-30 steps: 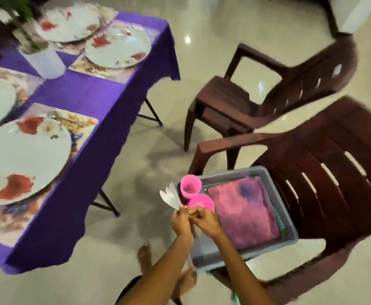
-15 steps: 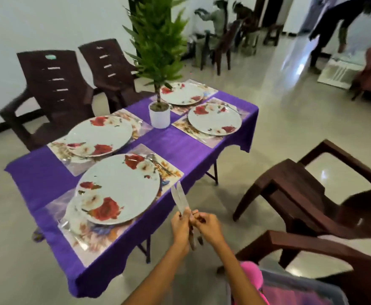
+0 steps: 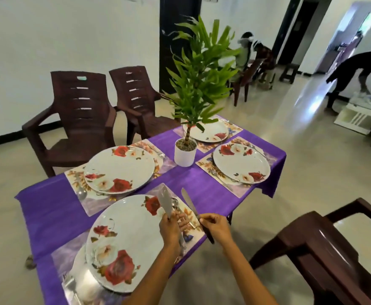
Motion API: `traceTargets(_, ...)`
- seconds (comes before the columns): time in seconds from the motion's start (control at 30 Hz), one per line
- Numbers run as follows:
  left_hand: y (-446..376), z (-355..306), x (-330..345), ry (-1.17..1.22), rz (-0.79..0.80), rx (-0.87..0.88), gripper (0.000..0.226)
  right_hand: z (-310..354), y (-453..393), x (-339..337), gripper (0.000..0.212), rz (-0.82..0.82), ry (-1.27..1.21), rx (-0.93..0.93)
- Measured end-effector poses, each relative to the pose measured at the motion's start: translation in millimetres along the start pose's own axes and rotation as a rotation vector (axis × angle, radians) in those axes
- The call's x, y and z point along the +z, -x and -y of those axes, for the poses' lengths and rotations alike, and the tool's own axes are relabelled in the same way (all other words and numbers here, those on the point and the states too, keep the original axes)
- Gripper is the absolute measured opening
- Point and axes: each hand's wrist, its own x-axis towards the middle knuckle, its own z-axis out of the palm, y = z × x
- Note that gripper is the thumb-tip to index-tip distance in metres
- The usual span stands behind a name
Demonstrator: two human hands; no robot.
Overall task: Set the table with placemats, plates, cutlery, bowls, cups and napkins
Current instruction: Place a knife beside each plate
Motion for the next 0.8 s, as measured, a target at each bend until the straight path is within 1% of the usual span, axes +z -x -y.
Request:
traceTargets(0.07,-20.2,-6.6,4.9,-0.002,-0.019,0.024,0.020,7.6,-22.4,2.5,0.007,-0.023,0.039,0.040)
traceTargets(0.2,-48.9,-15.9,17.4,-0.016,-0.072,0.037,0.021,16.3,-65.4,10.1,0.011,-0.010,0.118,0.100)
traceTargets(0.27,-58.8,-20.2,27.2,-0.048,-0.125,0.060,0.018,15.5,-83.8,16.2,0.012,0.039,0.174,0.103)
traceTargets(0.33,-69.6,-25.1,34.9,-0.094,-0.217,0.086,0.017,11.8,-99.5,23.5,0.008,0.114,0.239,0.096)
traceTargets(0.37,-77.5,-25.8,38.7,-0.103,-0.257,0.097,0.017,9.2,-107.6,27.3,0.010,0.138,0.265,0.097)
traceTargets(0.4,-84.9,-25.9,40.9,-0.088,-0.286,0.102,0.015,6.6,-114.7,30.6,0.021,0.148,0.294,0.102)
traceTargets(0.43,-90.3,-25.5,43.0,-0.056,-0.293,0.102,0.013,3.0,-120.8,32.9,0.030,0.158,0.331,0.102)
traceTargets(0.47,-95.8,-25.2,44.2,-0.022,-0.283,0.087,0.013,-1.1,-125.8,34.7,0.034,0.169,0.370,0.102)
traceTargets(0.53,-105.3,-24.5,42.2,0.015,-0.262,0.083,0.016,-6.1,-128.5,35.9,0.026,0.202,0.416,0.089)
traceTargets(0.6,-112.8,-25.6,43.3,0.023,-0.304,0.105,0.023,-10.4,-131.8,34.0,0.020,0.228,0.425,0.077)
traceTargets(0.67,-116.2,-27.2,44.7,0.027,-0.313,0.096,0.021,-11.8,-134.1,32.5,0.018,0.240,0.450,0.059)
traceTargets(0.73,-120.8,-26.6,46.5,0.039,-0.298,0.083,0.021,-11.3,-136.6,33.7,0.021,0.252,0.467,0.052)
traceTargets(0.8,-123.7,-27.7,50.9,0.056,-0.294,0.107,0.021,-10.9,-137.9,36.6,0.030,0.231,0.499,0.055)
